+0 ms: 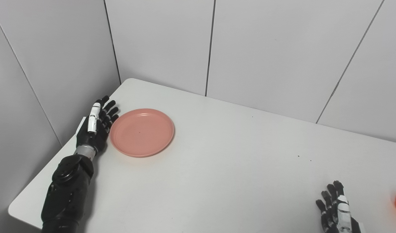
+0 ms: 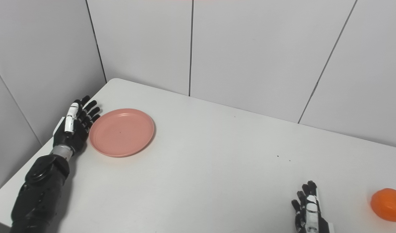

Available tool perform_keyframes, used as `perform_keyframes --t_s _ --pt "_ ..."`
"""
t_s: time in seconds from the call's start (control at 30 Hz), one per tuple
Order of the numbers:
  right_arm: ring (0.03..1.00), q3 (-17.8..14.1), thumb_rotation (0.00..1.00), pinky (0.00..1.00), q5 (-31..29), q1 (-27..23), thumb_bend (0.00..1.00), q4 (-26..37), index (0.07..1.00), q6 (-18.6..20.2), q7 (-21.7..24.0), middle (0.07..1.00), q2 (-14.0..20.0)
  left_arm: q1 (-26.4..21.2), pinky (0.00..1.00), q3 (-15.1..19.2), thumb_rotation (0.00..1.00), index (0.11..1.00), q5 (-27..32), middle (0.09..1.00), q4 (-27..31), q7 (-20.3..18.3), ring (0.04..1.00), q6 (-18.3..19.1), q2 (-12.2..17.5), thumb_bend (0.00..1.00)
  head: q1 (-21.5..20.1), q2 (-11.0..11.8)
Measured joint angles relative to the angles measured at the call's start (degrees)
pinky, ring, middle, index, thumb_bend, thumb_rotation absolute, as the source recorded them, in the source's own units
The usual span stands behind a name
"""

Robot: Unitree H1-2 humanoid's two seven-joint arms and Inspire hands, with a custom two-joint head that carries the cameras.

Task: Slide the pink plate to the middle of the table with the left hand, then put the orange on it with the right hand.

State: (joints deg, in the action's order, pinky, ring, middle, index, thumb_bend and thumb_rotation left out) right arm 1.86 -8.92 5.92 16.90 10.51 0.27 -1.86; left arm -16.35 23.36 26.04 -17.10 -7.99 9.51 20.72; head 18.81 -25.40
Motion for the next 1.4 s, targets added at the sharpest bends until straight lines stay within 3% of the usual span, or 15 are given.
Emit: perform_keyframes --t_s 0.43,0.67,0.97,1.4 --pt "1.000 -0.01 1.00 1.00 -0.09 0.00 0.13 0.31 1.000 0.32 0.05 1.000 -0.13 -0.05 0.92 -1.69 1.00 0.921 1.84 0.936 1.45 -2.19 0.927 1.69 -0.67 0.35 -0.35 -0.26" --pt "1.000 0.02 1.00 1.00 0.04 0.00 0.12 0.32 1.000 0.33 0.05 1.000 -0.15 0.19 0.91 -2.70 1.00 0.905 1.78 0.920 3.78 -1.94 0.915 3.05 -2.10 0.37 -0.53 -0.44" --pt "1.000 0.31 1.00 1.00 0.67 0.14 0.12 0.68 1.000 0.49 -0.17 1.000 -0.60 0.26 0.91 -4.23 1.00 0.906 1.12 0.918 6.10 -0.57 0.916 5.16 -3.88 0.33 -1.41 -0.97" --pt "1.000 0.16 1.00 1.00 2.14 -0.21 0.15 1.50 1.000 1.31 -1.03 1.000 -0.89 -0.88 0.90 -6.59 1.00 0.889 0.28 0.907 6.27 0.21 0.905 5.37 -5.95 0.35 -3.16 -1.93"
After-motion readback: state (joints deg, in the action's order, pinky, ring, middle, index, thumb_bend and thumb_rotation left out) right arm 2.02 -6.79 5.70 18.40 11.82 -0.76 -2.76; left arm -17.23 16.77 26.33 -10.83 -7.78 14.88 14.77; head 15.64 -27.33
